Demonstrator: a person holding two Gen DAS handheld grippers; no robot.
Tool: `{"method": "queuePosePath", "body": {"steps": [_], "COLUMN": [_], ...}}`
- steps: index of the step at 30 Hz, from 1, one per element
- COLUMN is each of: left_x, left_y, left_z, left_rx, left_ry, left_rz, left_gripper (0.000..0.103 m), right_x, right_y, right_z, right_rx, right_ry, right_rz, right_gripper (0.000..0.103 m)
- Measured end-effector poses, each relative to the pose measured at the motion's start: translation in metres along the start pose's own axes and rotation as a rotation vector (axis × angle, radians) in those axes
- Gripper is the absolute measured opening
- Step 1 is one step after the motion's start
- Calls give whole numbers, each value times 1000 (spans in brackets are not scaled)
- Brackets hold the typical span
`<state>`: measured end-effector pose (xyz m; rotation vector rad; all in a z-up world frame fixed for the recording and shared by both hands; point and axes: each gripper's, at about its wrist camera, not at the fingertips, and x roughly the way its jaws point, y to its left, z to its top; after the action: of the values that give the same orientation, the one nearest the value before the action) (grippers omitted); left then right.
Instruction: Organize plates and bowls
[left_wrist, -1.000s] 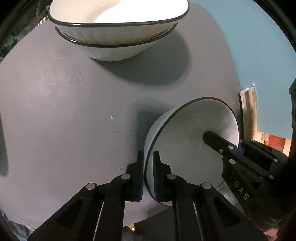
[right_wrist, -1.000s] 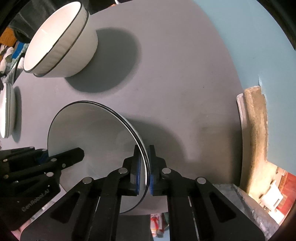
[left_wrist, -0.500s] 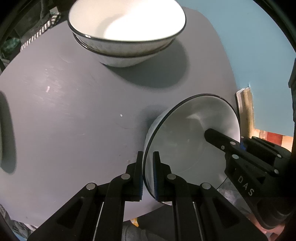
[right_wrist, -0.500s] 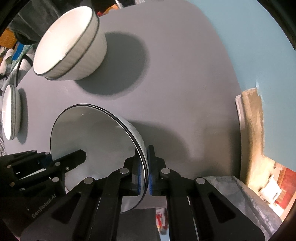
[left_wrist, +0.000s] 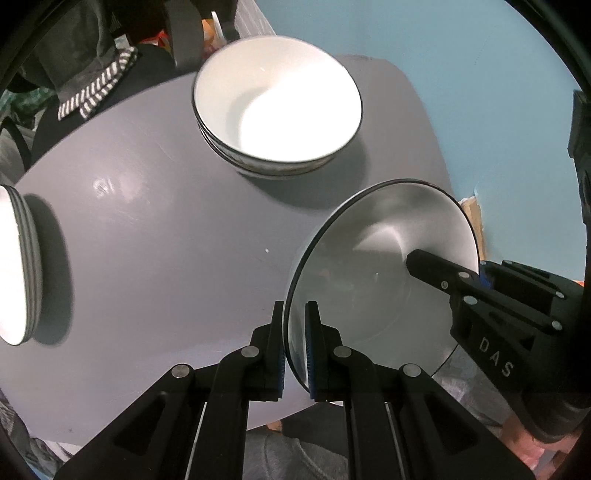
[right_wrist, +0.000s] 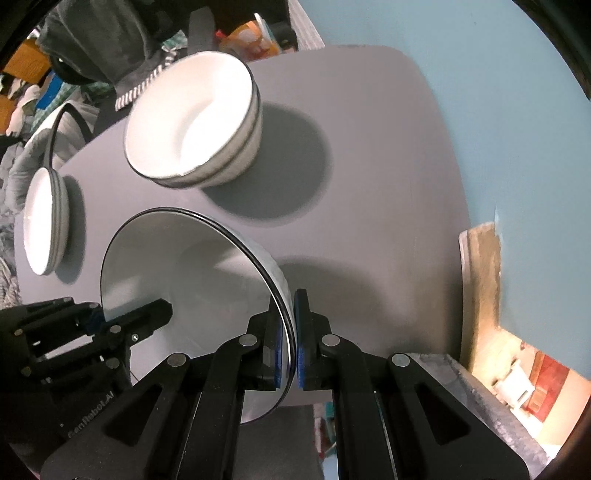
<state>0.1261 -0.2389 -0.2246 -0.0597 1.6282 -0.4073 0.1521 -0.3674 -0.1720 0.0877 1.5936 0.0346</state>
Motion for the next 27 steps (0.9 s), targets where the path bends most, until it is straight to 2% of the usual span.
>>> {"method": "queuePosePath", "body": {"steps": [8, 19, 27], "left_x": [-31, -60, -63], "left_y": [9, 29, 40], "left_z": [14, 43, 71], "left_rx": [-30, -77, -104], "left_ry": [-29, -90, -112], "left_rz": [8, 15, 46], "left_gripper": [8, 8, 8], "right_x": [-12, -43, -39], "right_y": [7, 24, 40], "right_z": [5, 40, 72], "right_rx": [-37, -93, -122], "right_ry": [-19, -43, -42], "right_rz": [6, 5, 0], "right_gripper": [6, 6, 6]}}
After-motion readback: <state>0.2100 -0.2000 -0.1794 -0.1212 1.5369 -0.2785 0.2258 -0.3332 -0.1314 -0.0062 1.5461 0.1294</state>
